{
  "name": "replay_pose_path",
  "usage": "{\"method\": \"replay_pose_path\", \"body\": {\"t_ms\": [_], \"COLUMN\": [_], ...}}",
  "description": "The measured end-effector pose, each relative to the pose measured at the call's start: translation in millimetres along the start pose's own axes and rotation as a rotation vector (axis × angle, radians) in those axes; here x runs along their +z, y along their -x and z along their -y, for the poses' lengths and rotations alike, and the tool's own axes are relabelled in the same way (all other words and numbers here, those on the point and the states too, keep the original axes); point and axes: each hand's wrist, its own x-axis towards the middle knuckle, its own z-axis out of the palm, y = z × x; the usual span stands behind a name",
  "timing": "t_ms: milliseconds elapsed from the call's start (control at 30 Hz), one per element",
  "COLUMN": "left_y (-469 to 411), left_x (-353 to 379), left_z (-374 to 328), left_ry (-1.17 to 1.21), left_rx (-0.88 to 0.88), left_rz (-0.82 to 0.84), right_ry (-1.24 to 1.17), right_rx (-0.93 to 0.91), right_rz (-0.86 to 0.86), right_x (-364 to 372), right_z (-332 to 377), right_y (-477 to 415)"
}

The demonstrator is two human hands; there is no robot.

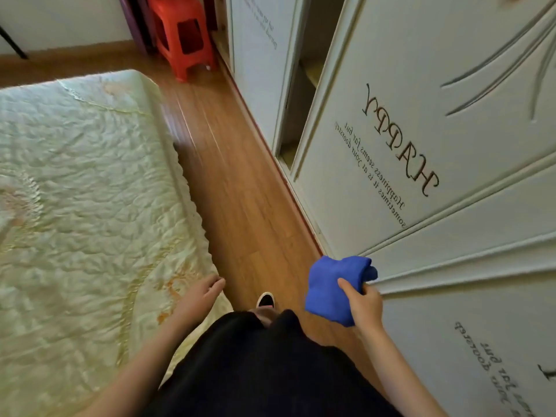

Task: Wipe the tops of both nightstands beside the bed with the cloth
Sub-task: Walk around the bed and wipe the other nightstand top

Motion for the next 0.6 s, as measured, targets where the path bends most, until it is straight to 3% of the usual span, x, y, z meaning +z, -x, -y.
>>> {"method": "replay_pose_path", "body": {"t_ms": [300,600], "left_y": [-118,-231], "left_x": [-43,-70], "left_z": [-120,-150], "left_ry": [0.069,0.232], "left_rx": [0.033,-0.160], "left_rz": [-0.123,-0.339], "right_ry": [-0.013,0.062], "right_rx": [-0.003,-0.083], "right_rz": [0.015,0.249], "right_x": [-2,103], "right_z": [103,233], "right_y": [-150,-314]}}
